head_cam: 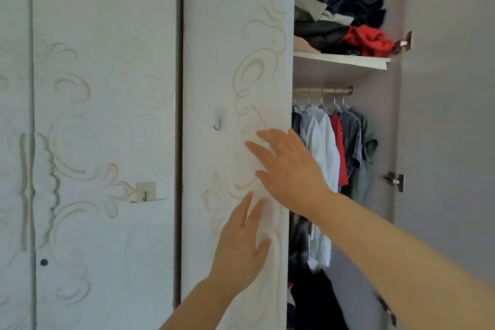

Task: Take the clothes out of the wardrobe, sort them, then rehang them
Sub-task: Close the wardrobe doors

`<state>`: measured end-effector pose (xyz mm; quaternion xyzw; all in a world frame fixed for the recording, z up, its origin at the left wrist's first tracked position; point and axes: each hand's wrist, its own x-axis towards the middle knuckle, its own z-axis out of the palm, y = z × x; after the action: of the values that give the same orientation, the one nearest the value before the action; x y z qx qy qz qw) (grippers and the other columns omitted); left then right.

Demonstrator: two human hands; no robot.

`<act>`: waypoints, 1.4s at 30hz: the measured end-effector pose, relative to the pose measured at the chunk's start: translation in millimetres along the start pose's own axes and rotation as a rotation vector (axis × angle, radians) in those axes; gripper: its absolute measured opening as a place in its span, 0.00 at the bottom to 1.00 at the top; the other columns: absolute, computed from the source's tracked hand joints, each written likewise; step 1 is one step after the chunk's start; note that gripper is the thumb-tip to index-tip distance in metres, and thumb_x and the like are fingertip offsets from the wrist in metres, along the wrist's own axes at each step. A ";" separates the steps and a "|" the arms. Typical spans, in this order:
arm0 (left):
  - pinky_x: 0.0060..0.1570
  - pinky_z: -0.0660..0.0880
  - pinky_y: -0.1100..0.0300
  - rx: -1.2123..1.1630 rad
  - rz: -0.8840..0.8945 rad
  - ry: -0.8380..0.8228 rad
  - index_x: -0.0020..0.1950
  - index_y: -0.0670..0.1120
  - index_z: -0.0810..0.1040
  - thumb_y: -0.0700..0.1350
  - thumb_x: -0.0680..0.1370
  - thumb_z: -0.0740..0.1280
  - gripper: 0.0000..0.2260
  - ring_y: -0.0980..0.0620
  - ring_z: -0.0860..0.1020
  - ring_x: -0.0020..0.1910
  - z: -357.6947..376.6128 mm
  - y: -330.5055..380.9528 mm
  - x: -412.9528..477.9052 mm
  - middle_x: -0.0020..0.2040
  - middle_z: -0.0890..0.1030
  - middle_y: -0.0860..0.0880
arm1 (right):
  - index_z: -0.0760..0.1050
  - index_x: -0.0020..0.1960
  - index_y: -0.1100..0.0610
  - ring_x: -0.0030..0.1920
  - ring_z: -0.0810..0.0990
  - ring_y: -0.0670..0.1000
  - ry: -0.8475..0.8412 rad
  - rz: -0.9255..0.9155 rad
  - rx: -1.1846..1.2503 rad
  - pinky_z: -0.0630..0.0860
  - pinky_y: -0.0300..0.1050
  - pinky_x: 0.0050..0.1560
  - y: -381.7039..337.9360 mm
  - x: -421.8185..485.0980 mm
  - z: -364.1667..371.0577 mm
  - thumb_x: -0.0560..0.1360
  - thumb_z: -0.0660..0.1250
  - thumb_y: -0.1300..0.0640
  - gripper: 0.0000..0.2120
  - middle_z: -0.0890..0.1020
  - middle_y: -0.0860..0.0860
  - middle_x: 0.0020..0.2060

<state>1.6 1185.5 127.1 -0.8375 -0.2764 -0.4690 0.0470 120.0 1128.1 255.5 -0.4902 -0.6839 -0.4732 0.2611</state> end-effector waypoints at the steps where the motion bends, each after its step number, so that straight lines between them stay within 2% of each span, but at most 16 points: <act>1: 0.65 0.40 0.72 -0.007 0.005 -0.006 0.75 0.54 0.48 0.54 0.78 0.57 0.29 0.62 0.47 0.71 7.8 -5.9 5.4 0.76 0.45 0.55 | 0.72 0.65 0.58 0.65 0.71 0.61 -0.070 0.021 -0.042 0.61 0.61 0.66 5.5 0.9 6.1 0.68 0.73 0.56 0.26 0.74 0.59 0.63; 4: 0.70 0.50 0.61 -0.037 0.030 -0.053 0.75 0.55 0.44 0.58 0.74 0.52 0.32 0.52 0.52 0.75 33.2 -17.8 19.4 0.76 0.49 0.50 | 0.59 0.74 0.53 0.75 0.49 0.55 -0.209 0.102 -0.072 0.41 0.53 0.72 27.9 -6.6 24.1 0.78 0.61 0.53 0.26 0.56 0.55 0.75; 5: 0.71 0.54 0.57 -0.047 0.037 -0.070 0.75 0.55 0.44 0.57 0.74 0.52 0.32 0.50 0.54 0.75 42.7 -21.2 23.5 0.76 0.52 0.49 | 0.57 0.75 0.52 0.76 0.46 0.54 -0.222 0.114 -0.064 0.37 0.50 0.71 34.2 -9.1 28.8 0.79 0.58 0.52 0.26 0.53 0.53 0.75; 7: 0.67 0.60 0.54 -0.067 0.067 -0.057 0.75 0.51 0.47 0.55 0.73 0.57 0.33 0.49 0.59 0.73 57.4 -24.8 31.1 0.74 0.59 0.47 | 0.57 0.75 0.52 0.76 0.44 0.53 -0.215 0.119 -0.055 0.36 0.48 0.70 42.5 -12.1 35.9 0.79 0.58 0.53 0.25 0.51 0.53 0.76; 8: 0.67 0.60 0.54 -0.076 0.079 -0.040 0.75 0.51 0.47 0.54 0.73 0.60 0.34 0.50 0.58 0.73 64.4 -25.4 34.9 0.74 0.58 0.49 | 0.56 0.75 0.52 0.76 0.44 0.53 -0.221 0.122 -0.055 0.37 0.48 0.70 46.2 -13.4 39.3 0.79 0.57 0.53 0.25 0.51 0.53 0.76; 10: 0.70 0.50 0.56 -0.092 0.089 -0.021 0.72 0.57 0.37 0.52 0.75 0.63 0.38 0.55 0.49 0.74 78.6 -25.8 41.7 0.74 0.48 0.54 | 0.56 0.75 0.52 0.76 0.44 0.53 -0.228 0.121 -0.054 0.37 0.47 0.70 56.3 -15.3 47.0 0.79 0.57 0.53 0.25 0.51 0.53 0.76; 12: 0.71 0.45 0.56 -0.111 0.079 -0.026 0.70 0.62 0.32 0.53 0.76 0.60 0.38 0.55 0.46 0.74 92.9 -27.9 47.6 0.74 0.45 0.55 | 0.57 0.74 0.52 0.76 0.45 0.54 -0.218 0.119 -0.055 0.38 0.46 0.69 70.3 -18.3 57.5 0.79 0.58 0.54 0.25 0.52 0.53 0.75; 13: 0.72 0.47 0.54 -0.088 0.082 -0.011 0.71 0.61 0.33 0.55 0.75 0.58 0.37 0.53 0.49 0.74 100.8 -28.3 51.5 0.75 0.48 0.53 | 0.59 0.74 0.52 0.76 0.47 0.54 -0.208 0.121 -0.054 0.39 0.47 0.70 78.5 -19.8 64.1 0.79 0.59 0.54 0.25 0.54 0.54 0.75; 15: 0.70 0.58 0.48 -0.028 0.059 -0.012 0.74 0.57 0.38 0.57 0.73 0.55 0.35 0.48 0.58 0.73 116.2 -29.8 60.2 0.75 0.58 0.49 | 0.64 0.72 0.55 0.74 0.55 0.58 -0.171 0.108 -0.067 0.49 0.53 0.71 94.5 -21.3 77.9 0.77 0.63 0.56 0.24 0.60 0.57 0.73; 17: 0.66 0.66 0.45 0.040 0.037 0.013 0.76 0.54 0.44 0.57 0.72 0.55 0.35 0.46 0.64 0.71 131.1 -31.2 70.1 0.73 0.63 0.47 | 0.69 0.68 0.58 0.70 0.64 0.63 -0.135 0.080 -0.082 0.63 0.58 0.67 110.0 -22.8 92.7 0.73 0.69 0.59 0.24 0.67 0.60 0.68; 18: 0.64 0.68 0.44 0.063 0.029 0.023 0.76 0.52 0.47 0.58 0.72 0.56 0.35 0.45 0.67 0.70 137.3 -31.5 75.4 0.72 0.65 0.47 | 0.71 0.66 0.59 0.68 0.67 0.64 -0.120 0.065 -0.078 0.66 0.59 0.64 117.6 -23.1 99.3 0.71 0.70 0.59 0.24 0.70 0.61 0.66; 23: 0.60 0.72 0.43 0.204 0.021 0.047 0.74 0.48 0.56 0.58 0.73 0.58 0.33 0.42 0.70 0.66 166.0 -36.9 97.0 0.70 0.68 0.45 | 0.76 0.60 0.60 0.56 0.77 0.63 -0.027 -0.014 -0.065 0.76 0.54 0.52 152.8 -21.9 127.4 0.64 0.77 0.59 0.25 0.76 0.61 0.58; 28: 0.60 0.71 0.43 0.329 -0.008 0.098 0.73 0.48 0.60 0.55 0.67 0.73 0.39 0.42 0.73 0.65 192.3 -41.3 116.6 0.69 0.70 0.45 | 0.75 0.61 0.61 0.57 0.76 0.65 -0.020 -0.039 0.037 0.74 0.59 0.55 185.3 -19.6 165.7 0.66 0.75 0.61 0.24 0.74 0.63 0.60; 33: 0.59 0.70 0.43 0.468 -0.017 0.088 0.73 0.49 0.60 0.56 0.65 0.74 0.41 0.43 0.74 0.64 211.3 -52.5 132.8 0.69 0.71 0.44 | 0.74 0.62 0.60 0.55 0.76 0.62 -0.016 -0.023 0.085 0.75 0.54 0.53 206.4 -13.9 197.0 0.68 0.74 0.61 0.23 0.73 0.61 0.61; 37: 0.59 0.70 0.41 0.533 -0.010 0.103 0.72 0.48 0.62 0.57 0.65 0.74 0.39 0.42 0.74 0.63 226.3 -64.8 143.8 0.68 0.71 0.43 | 0.73 0.63 0.60 0.55 0.75 0.62 -0.022 -0.020 0.112 0.74 0.55 0.55 219.8 -9.0 221.4 0.70 0.72 0.61 0.22 0.71 0.61 0.62; 42: 0.59 0.70 0.40 0.556 -0.001 0.122 0.72 0.48 0.62 0.56 0.65 0.74 0.39 0.42 0.73 0.63 244.4 -81.2 157.8 0.69 0.71 0.43 | 0.71 0.63 0.59 0.52 0.75 0.62 -0.030 0.003 0.157 0.76 0.55 0.51 230.6 -1.6 249.0 0.71 0.69 0.62 0.20 0.69 0.60 0.63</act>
<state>210.3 1402.7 104.6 -0.7627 -0.3914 -0.4247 0.2910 358.8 1368.9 240.9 -0.4764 -0.7220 -0.4103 0.2889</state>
